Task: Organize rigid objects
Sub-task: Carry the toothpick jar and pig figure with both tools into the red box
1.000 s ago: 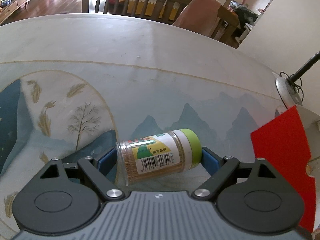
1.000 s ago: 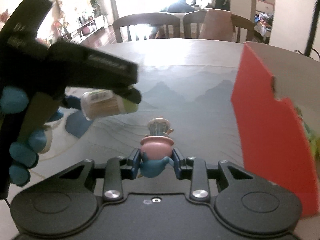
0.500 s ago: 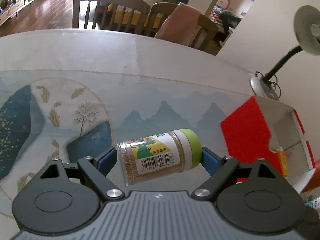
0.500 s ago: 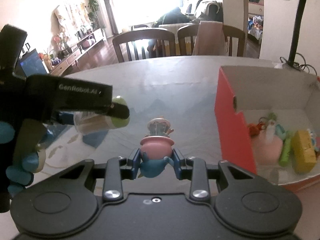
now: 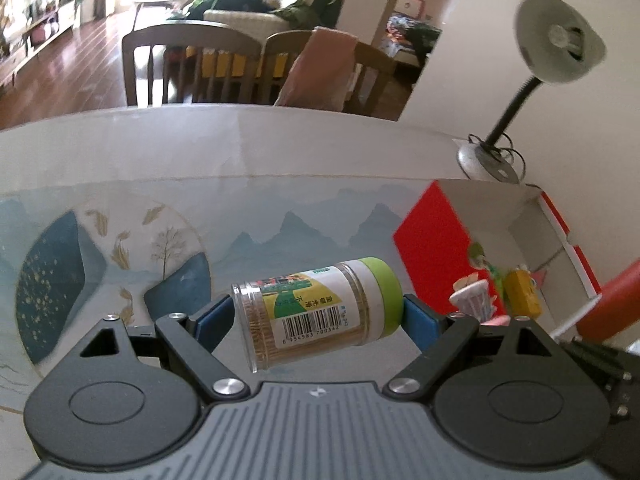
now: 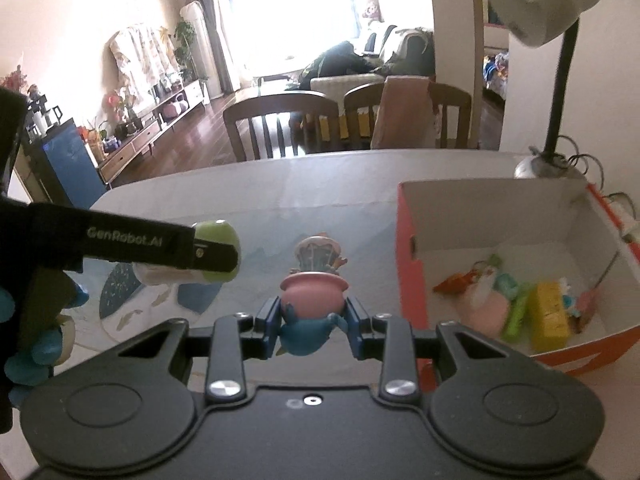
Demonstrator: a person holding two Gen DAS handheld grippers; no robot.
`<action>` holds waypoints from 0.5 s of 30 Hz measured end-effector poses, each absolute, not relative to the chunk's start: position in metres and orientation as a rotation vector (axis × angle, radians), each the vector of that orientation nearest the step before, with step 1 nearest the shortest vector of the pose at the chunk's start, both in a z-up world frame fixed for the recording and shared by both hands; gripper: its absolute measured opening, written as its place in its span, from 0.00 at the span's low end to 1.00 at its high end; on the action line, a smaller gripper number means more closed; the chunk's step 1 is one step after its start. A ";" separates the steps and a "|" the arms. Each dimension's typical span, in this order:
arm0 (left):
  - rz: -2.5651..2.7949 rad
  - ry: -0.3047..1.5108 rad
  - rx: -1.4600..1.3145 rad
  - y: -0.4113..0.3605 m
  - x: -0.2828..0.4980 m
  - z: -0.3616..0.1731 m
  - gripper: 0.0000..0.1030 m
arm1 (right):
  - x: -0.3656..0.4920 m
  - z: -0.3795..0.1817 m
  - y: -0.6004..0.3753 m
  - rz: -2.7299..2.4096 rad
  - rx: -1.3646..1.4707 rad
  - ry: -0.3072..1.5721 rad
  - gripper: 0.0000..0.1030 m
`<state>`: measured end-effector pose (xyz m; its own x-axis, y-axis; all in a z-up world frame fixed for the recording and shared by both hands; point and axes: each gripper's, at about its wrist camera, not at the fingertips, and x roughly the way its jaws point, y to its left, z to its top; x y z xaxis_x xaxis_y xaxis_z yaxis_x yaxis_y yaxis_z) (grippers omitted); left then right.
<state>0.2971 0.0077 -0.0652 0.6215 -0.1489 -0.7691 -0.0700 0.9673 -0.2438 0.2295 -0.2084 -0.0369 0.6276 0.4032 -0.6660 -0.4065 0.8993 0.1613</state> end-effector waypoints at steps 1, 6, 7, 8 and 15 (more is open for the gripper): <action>-0.052 0.895 -0.250 0.004 0.295 -0.061 0.87 | 0.229 -0.034 -0.212 0.461 -0.001 0.755 0.32; -0.086 0.863 -0.201 -0.016 0.287 -0.041 0.87 | 0.227 -0.024 -0.231 0.441 0.017 0.730 0.32; -0.096 0.857 -0.191 -0.021 0.286 -0.037 0.87 | 0.227 -0.023 -0.235 0.437 0.020 0.725 0.32; -0.106 0.850 -0.181 -0.027 0.285 -0.033 0.87 | 0.227 -0.022 -0.238 0.432 0.022 0.721 0.32; -0.155 0.822 -0.109 -0.066 0.285 -0.016 0.87 | 0.230 -0.018 -0.270 0.393 0.038 0.700 0.32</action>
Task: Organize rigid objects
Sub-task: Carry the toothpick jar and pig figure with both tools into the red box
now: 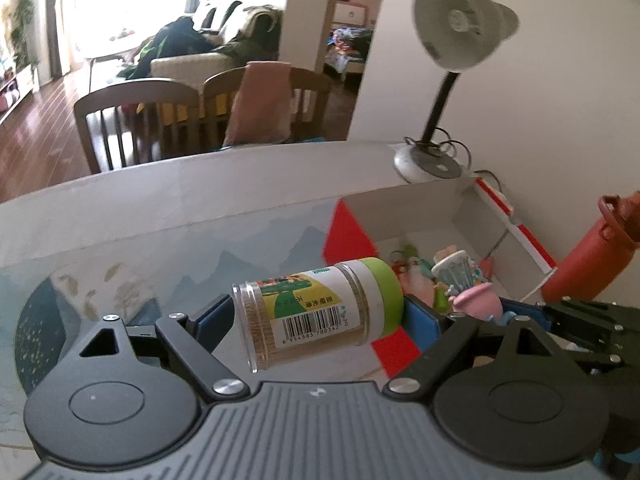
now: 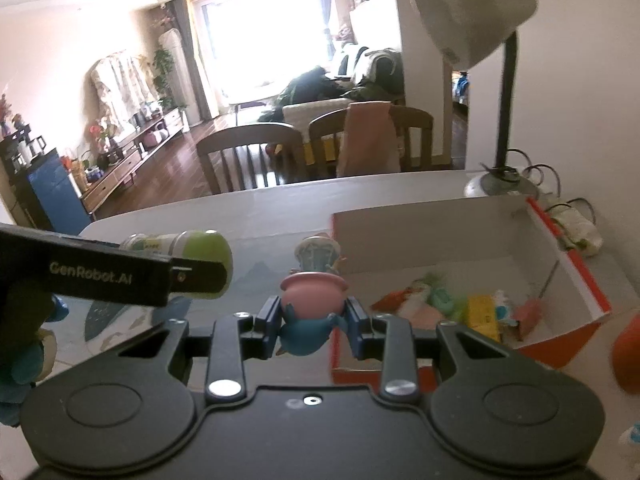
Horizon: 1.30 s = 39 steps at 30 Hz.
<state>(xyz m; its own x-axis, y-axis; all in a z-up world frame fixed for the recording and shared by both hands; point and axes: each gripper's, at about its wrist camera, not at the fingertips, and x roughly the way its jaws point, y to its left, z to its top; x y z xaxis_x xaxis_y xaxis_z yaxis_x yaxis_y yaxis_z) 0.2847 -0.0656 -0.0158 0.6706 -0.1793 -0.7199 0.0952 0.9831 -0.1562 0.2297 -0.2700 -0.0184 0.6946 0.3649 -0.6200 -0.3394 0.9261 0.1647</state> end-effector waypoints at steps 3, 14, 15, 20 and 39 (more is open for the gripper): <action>-0.176 0.825 -0.092 -0.082 0.288 -0.015 0.87 | 0.232 -0.019 -0.286 0.372 0.051 0.699 0.32; -0.254 0.847 -0.019 -0.148 0.309 -0.027 0.87 | 0.250 -0.037 -0.344 0.282 0.054 0.721 0.32; -0.256 0.850 -0.011 -0.154 0.312 -0.029 0.87 | 0.252 -0.039 -0.347 0.276 0.051 0.724 0.32; -0.258 0.869 -0.001 -0.174 0.334 -0.038 0.87 | 0.264 -0.050 -0.370 0.233 0.045 0.740 0.32; -0.259 0.957 0.070 -0.237 0.399 -0.095 0.87 | 0.358 -0.089 -0.396 0.225 -0.003 0.835 0.31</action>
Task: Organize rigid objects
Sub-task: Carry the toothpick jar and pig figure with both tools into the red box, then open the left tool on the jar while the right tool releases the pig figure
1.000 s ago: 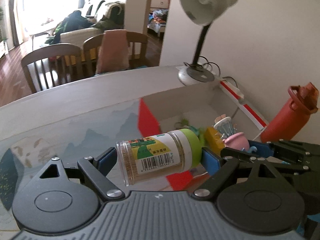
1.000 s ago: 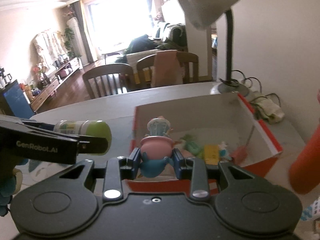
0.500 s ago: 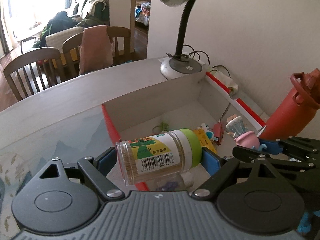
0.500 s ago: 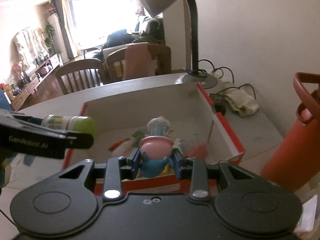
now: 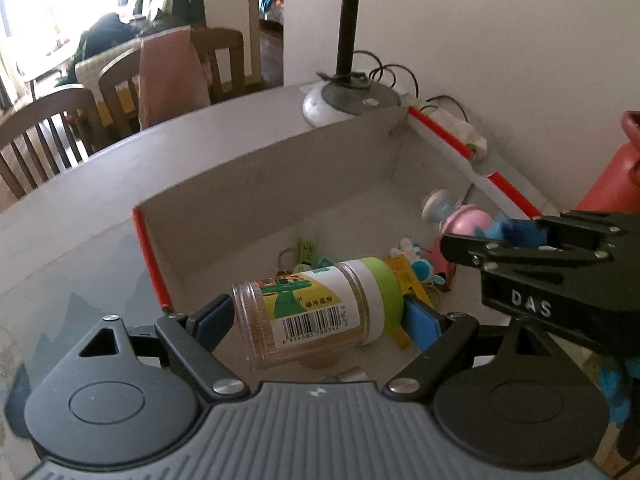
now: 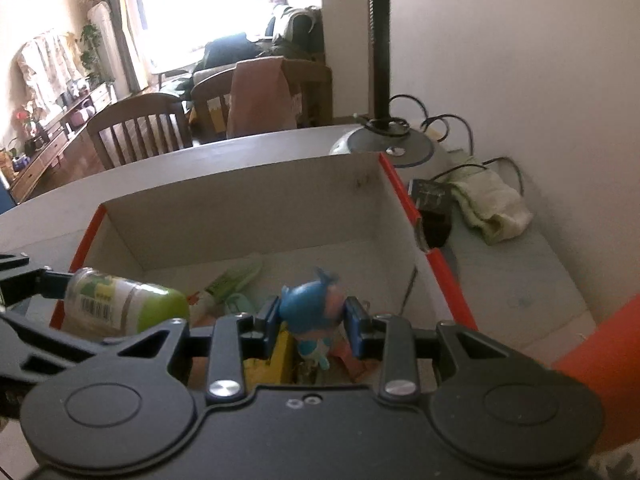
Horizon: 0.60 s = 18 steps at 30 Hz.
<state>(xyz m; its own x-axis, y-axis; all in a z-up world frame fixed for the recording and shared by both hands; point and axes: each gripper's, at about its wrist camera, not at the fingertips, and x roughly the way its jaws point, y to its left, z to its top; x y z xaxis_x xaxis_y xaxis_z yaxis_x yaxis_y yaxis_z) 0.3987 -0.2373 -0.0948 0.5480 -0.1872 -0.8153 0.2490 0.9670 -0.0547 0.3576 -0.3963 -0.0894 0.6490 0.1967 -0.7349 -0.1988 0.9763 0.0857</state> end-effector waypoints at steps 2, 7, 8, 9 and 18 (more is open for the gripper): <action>-0.256 0.960 0.087 -0.239 0.403 -0.099 0.87 | 0.365 -0.093 -0.395 0.221 -0.030 0.833 0.31; -0.261 0.989 0.111 -0.244 0.408 -0.113 0.87 | 0.378 -0.100 -0.392 0.218 -0.062 0.861 0.31; -0.261 0.998 0.113 -0.245 0.409 -0.116 0.87 | 0.379 -0.101 -0.391 0.214 -0.068 0.866 0.31; -0.264 1.006 0.115 -0.246 0.409 -0.119 0.87 | 0.381 -0.103 -0.390 0.210 -0.074 0.873 0.31; -0.288 1.059 0.154 -0.259 0.415 -0.130 0.87 | 0.389 -0.116 -0.390 0.210 -0.066 0.916 0.30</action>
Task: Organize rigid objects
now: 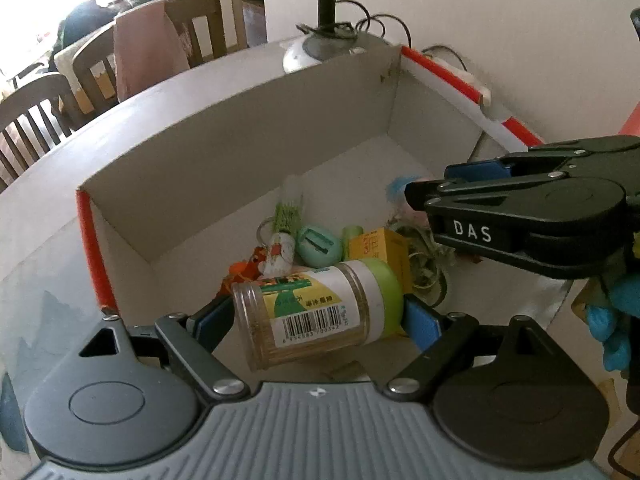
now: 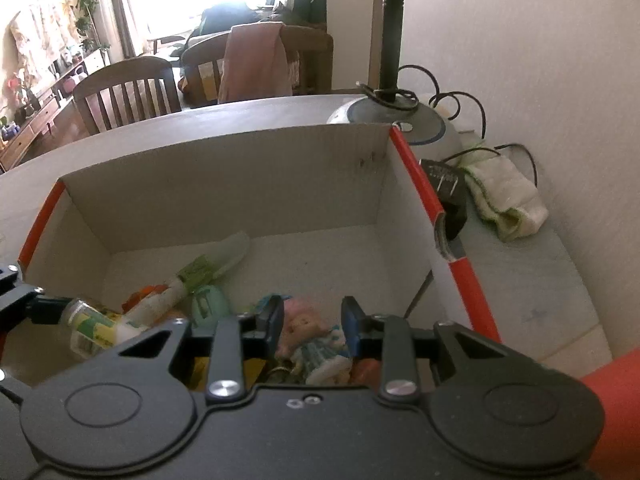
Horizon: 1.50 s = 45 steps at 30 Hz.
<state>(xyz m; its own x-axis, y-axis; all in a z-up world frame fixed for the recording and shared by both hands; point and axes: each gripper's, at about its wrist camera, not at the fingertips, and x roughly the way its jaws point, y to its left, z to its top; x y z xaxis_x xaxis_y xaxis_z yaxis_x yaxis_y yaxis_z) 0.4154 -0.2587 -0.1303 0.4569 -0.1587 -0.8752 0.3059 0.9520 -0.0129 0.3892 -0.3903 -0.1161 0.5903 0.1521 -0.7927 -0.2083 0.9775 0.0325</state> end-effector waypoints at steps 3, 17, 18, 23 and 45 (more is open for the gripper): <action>-0.291 1.089 0.174 -0.262 0.418 -0.135 0.87 | 0.387 -0.115 -0.390 0.218 -0.061 0.912 0.32; -0.305 1.140 0.176 -0.259 0.426 -0.135 0.88 | 0.362 -0.094 -0.394 0.257 -0.011 0.890 0.46; -0.308 1.132 0.170 -0.259 0.425 -0.133 0.88 | 0.359 -0.092 -0.394 0.258 -0.006 0.886 0.47; -0.324 1.100 0.124 -0.254 0.417 -0.122 0.88 | 0.347 -0.080 -0.397 0.262 0.024 0.863 0.52; -0.299 0.842 0.063 -0.195 0.343 -0.050 0.88 | 0.270 -0.028 -0.386 0.341 0.088 0.724 0.74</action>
<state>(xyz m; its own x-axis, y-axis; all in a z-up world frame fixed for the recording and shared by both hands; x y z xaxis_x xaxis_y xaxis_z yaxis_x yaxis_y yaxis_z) 0.3427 -0.1952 -0.0503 0.6269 -0.2362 -0.7424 0.2855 0.9563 -0.0632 0.2701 -0.3856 -0.0279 0.6968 0.3355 -0.6340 -0.2752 0.9413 0.1957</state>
